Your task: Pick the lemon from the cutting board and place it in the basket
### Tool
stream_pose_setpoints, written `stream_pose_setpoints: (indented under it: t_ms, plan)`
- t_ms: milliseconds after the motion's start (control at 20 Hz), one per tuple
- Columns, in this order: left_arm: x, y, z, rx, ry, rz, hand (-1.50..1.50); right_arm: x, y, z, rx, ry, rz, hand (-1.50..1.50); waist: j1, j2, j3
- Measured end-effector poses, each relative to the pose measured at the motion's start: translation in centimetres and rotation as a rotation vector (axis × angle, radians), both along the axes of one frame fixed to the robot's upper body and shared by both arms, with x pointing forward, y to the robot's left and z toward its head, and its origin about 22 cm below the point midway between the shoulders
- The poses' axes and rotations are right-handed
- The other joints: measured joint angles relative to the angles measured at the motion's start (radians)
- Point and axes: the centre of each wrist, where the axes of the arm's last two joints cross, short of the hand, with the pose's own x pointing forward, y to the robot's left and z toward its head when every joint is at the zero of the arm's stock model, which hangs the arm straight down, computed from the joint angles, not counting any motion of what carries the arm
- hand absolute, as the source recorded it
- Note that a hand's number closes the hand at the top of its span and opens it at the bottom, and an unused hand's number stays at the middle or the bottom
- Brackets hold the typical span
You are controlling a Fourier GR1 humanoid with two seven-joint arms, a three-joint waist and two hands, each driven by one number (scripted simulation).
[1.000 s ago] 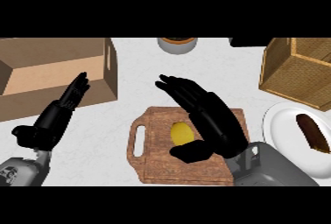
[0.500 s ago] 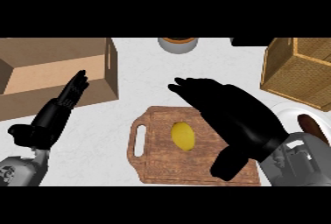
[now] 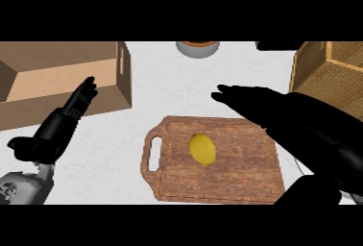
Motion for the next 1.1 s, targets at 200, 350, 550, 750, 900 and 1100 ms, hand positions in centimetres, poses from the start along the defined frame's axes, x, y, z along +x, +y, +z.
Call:
stream_pose_setpoints:
  t_ms: [200,350,550,750,900,1100]
  plan:
    - [0.6,-0.1,0.2,-0.002,0.002,-0.007,0.00,-0.1,0.0,-0.8,0.004,-0.004,-0.010,-1.50,0.004,0.002,0.000]
    - [-0.2,0.3,0.0,-0.001,0.001,-0.012,0.00,-0.1,-0.2,-2.1,0.024,0.007,-0.035,-1.50,0.008,0.002,0.001]
    - [0.3,-0.1,-0.5,-0.002,-0.005,-0.011,0.00,0.3,0.1,-4.7,0.045,0.019,-0.056,-1.50,0.008,0.004,0.001]
    - [0.3,-0.4,-0.7,-0.003,-0.005,-0.018,0.00,1.3,0.4,-8.2,0.073,0.016,-0.077,-1.50,0.010,0.005,0.001]
    - [0.3,-0.2,-0.6,-0.004,-0.002,-0.016,0.00,1.6,1.2,-10.7,0.080,-0.002,-0.081,-1.50,0.011,0.005,0.001]
    - [0.4,-0.4,-0.3,-0.006,-0.005,-0.016,0.00,2.4,1.8,-13.1,0.073,-0.027,-0.083,-1.50,0.011,0.005,0.001]
